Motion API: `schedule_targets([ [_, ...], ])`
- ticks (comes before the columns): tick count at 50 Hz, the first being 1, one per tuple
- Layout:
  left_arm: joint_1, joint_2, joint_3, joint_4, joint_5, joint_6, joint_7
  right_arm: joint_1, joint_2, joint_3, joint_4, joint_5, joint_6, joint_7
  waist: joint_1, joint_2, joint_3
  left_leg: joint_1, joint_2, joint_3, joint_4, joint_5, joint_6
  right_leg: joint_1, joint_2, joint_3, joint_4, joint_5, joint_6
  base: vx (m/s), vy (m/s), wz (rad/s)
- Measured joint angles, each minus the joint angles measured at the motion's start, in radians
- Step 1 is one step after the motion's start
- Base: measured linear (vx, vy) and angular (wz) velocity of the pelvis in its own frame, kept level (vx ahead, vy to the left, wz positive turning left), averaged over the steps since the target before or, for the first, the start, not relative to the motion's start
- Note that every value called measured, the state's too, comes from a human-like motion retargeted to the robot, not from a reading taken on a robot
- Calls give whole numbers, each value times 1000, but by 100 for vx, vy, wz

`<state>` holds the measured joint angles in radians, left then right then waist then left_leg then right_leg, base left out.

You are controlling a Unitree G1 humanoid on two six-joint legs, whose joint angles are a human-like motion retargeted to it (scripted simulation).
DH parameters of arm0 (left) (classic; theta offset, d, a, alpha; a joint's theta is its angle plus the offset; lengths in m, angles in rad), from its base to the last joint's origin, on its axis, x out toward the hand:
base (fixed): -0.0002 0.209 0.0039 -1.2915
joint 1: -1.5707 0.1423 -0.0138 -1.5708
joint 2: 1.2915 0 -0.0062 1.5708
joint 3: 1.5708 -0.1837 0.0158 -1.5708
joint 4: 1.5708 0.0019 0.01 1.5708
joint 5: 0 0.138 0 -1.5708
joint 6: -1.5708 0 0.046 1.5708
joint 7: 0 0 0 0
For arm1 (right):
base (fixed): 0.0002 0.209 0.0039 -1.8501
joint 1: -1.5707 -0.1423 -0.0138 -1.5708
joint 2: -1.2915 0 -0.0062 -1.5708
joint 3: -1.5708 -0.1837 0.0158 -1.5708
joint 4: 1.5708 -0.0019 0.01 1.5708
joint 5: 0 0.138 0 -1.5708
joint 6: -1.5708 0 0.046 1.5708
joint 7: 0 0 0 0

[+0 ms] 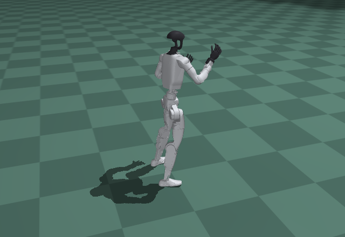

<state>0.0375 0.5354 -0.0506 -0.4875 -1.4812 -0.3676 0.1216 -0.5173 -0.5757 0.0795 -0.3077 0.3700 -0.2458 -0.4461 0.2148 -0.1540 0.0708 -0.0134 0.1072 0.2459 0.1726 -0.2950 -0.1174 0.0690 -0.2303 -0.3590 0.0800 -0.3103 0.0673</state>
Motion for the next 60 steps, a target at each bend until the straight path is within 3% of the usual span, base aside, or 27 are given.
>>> schedule_targets([
  [6, 27, -282, 15, 29, -250, 24, -63, -123, 160, 47, -23, 115, -32, -14, 128, -30, 60, -11, 6, -69, 8, 9, 8, -31, -18, -62, 142, 10, -39, 7, 4, 56],
  [15, 108, -389, -32, 91, -451, 81, -197, -190, 227, 32, -81, 317, -126, 66, 193, 46, 156, -6, 54, -223, -2, 20, 25, -150, -36, -38, 539, 81, -67, 6, 2, 86],
  [17, 136, -279, -19, 188, 157, 69, 138, -160, 222, -6, -129, 458, -171, 46, 178, 62, 170, -6, 50, -258, -7, 24, 46, -175, -36, -2, 567, 49, -63, 6, -5, 85],
  [18, 147, -268, -20, 188, 251, 75, 193, -143, 221, -17, -147, 486, -178, 62, 175, 70, 176, -5, 50, -268, -11, 25, 49, -181, -37, 5, 553, 35, -56, 6, -6, 65],
  [23, 153, -288, 4, 142, 295, 78, 228, -28, 228, -35, -229, 577, -190, 135, 170, 92, 194, -4, 26, -268, -25, 22, 48, -178, -90, -61, 295, 19, -35, 7, -9, 17],
  [25, 138, -309, 18, 102, 245, 53, 203, 21, 239, -36, -258, 596, -186, 166, 157, 93, 198, 1, 5, -252, -25, 15, 45, -177, -106, -72, 164, 60, -15, 8, -13, -26],
  [26, 126, -371, 9, 19, -140, 64, -17, 42, 261, -24, -273, 602, -175, 195, 147, 96, 202, 10, -2, -238, -27, 12, 37, -180, -104, -51, 119, 94, -7, 8, -14, -48],
  [27, 115, -408, 6, -43, -386, 70, -170, 65, 280, -12, -287, 601, -164, 219, 133, 101, 203, 18, -6, -224, -29, 9, 29, -184, -101, -28, 86, 121, -2, 9, -15, -63],
  [30, 65, -355, 40, -105, -211, 41, -156, 145, 326, 21, -310, 543, -123, 255, 58, 144, 183, 47, 7, -176, -30, 5, 8, -206, -77, 51, 90, 133, -17, 11, -17, -85],
  [34, -150, -154, 131, -157, 475, 34, 31, 237, 369, 108, -300, 488, -64, 327, -123, 212, 149, 71, 37, -90, -16, 1, -24, -219, -33, 113, 65, 137, -9, 12, -19, -107],
  [37, -541, 70, 67, -29, 894, 117, 199, 293, 350, 180, -268, 472, -30, 366, -292, 256, 121, 87, 49, -32, -19, 0, -1, -218, -6, 144, 18, 147, 11, 9, -18, -78],
  [38, -739, 155, -17, 101, 1022, 167, 248, 307, 334, 198, -257, 474, -28, 373, -348, 269, 117, 89, 51, -23, -23, 0, 12, -214, 0, 143, 4, 149, 19, 7, -15, -31],
  [40, -1211, 267, -314, 526, 1223, 269, 338, 325, 291, 205, -232, 470, -34, 363, -440, 294, 124, 87, 54, -22, -23, 1, 36, -204, 4, 131, -17, 152, 38, 7, -11, 3],
  [41, -1399, 274, -486, 776, 1320, 332, 342, 328, 233, 194, -213, 257, -31, 280, -473, 311, 126, 78, 56, -23, -17, 1, 46, -203, 5, 124, -23, 152, 45, 10, -8, 13],
  [42, -1558, 282, -655, 998, 1425, 389, 319, 343, 198, 185, -203, 185, -32, 249, -504, 328, 128, 71, 59, -22, -10, 3, 52, -202, 8, 120, -31, 153, 49, 13, -7, 4],
  [43, -1657, 294, -816, 1162, 1547, 431, 240, 381, 210, 181, -212, 394, -45, 319, -532, 347, 130, 64, 65, -15, -2, 7, 50, -201, 14, 121, -41, 156, 47, 16, -8, -31],
  [45, -1691, 378, -974, 1218, 1758, 448, 175, 444, 189, 146, -224, 443, -41, 369, -547, 374, 136, 77, 70, 34, -1, 28, 33, -206, 29, 161, -60, 165, 49, 21, -9, -112],
  [47, -1489, 528, -788, 982, 1766, 422, 261, 518, 187, 102, -258, 382, -29, 388, -512, 374, 144, 125, 63, 125, -13, 60, 6, -214, 49, 254, -87, 183, 59, 25, -10, -230],
  [50, -992, 636, -265, 613, 1745, 384, 183, 673, 175, 14, -304, 290, -5, 415, -432, 361, 136, 185, 40, 240, 1, 98, -20, -217, 71, 402, -139, 216, 86, 24, -9, -250],
  [52, -939, 659, -210, 614, 1801, 397, 72, 763, 137, -42, -285, 286, 4, 419, -420, 352, 129, 168, 30, 244, 71, 104, -7, -211, 63, 448, -166, 229, 101, 17, -5, -129],
  [53, -993, 663, -272, 677, 1839, 412, 62, 792, 107, -53, -263, 298, 1, 407, -436, 354, 127, 141, 30, 223, 124, 104, 9, -211, 53, 453, -167, 228, 104, 11, -2, -21],
  [55, -1366, 578, -672, 1021, 1900, 439, 162, 812, 74, -67, -196, 311, -28, 352, -472, 350, 128, 55, 38, 152, 260, 102, 39, -203, 30, 426, -167, 224, 102, 6, 1, 75],
  [57, -1642, 415, -979, 1434, 1882, 445, 228, 780, 56, -52, -134, 290, -53, 284, -545, 342, 157, -23, 45, 79, 378, 111, 60, -177, 9, 372, -167, 217, 89, 3, 5, 136],
  [60, -1783, 306, -1071, 1728, 1779, 386, 119, 754, 53, -60, -81, 289, -51, 285, -640, 322, 194, -74, 48, 42, 464, 111, 57, -157, -7, 327, -144, 195, 70, 5, 5, 75],
])
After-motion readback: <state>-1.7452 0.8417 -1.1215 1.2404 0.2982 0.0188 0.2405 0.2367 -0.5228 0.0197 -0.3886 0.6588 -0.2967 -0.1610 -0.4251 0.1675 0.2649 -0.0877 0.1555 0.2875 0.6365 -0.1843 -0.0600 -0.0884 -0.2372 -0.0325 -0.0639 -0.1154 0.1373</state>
